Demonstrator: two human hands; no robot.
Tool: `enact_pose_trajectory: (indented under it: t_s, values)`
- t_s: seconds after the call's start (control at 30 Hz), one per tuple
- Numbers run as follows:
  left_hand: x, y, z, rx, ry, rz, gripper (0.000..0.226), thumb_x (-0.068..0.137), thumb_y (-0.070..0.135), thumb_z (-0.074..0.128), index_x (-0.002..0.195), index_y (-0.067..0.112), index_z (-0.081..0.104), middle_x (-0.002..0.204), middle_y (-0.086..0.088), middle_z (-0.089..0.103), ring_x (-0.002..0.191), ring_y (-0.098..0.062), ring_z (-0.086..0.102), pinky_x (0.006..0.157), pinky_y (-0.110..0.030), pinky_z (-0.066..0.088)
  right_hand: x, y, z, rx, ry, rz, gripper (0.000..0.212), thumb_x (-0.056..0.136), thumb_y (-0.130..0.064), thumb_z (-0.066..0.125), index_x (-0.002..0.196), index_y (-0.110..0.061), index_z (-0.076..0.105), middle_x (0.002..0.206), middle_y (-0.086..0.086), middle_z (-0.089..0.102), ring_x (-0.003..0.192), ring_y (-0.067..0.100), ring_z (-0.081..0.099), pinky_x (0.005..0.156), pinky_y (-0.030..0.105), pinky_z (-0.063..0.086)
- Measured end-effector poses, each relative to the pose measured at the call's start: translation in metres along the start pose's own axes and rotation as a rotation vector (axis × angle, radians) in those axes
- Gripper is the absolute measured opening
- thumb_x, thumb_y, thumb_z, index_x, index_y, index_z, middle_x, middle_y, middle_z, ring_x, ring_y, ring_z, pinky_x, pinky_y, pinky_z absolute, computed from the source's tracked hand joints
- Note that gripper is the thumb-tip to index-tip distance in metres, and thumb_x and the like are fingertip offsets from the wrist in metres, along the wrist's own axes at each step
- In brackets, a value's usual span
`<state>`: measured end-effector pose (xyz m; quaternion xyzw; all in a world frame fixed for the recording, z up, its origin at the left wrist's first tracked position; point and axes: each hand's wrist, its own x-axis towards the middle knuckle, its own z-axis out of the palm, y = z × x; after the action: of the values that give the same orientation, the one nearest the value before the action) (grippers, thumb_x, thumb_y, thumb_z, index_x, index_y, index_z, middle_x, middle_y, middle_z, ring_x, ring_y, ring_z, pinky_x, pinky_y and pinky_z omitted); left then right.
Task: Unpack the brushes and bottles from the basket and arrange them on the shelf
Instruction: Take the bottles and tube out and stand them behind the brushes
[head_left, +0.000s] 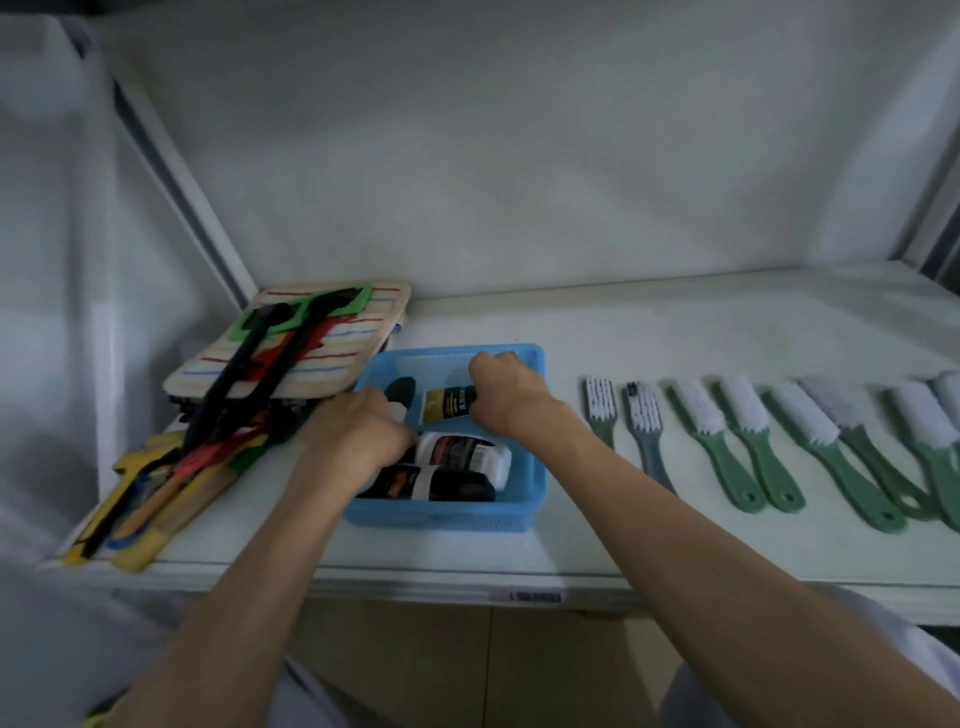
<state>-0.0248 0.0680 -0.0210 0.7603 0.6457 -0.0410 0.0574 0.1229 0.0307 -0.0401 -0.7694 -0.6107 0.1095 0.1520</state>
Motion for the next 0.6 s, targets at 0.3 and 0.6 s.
enact_pose_trajectory:
  t_s: [0.3,0.6]
  values:
    - [0.003,0.006,-0.002,-0.129,-0.183,0.056,0.052,0.097,0.052,0.041,0.118,0.008,0.062,0.111,-0.014,0.064,0.082,-0.019,0.054,0.070,-0.029,0.040,0.016,-0.007,0.017,-0.192,-0.027,0.003,0.036,0.090,-0.011,0.058,0.125,-0.004,0.052,0.134,0.020,0.038,0.127,0.035,0.034,0.104,0.038,0.037]
    - [0.010,-0.013,-0.020,-0.545,-0.182,0.054,0.053,0.060,0.045,0.085,0.095,0.008,0.071,0.086,-0.012,0.074,0.076,-0.023,0.069,0.063,-0.026,0.056,-0.005,-0.014,0.000,0.178,0.116,0.033,0.043,0.086,-0.010,0.059,0.125,-0.004,0.041,0.115,0.020,0.060,0.114,0.037,0.053,0.072,0.038,0.043]
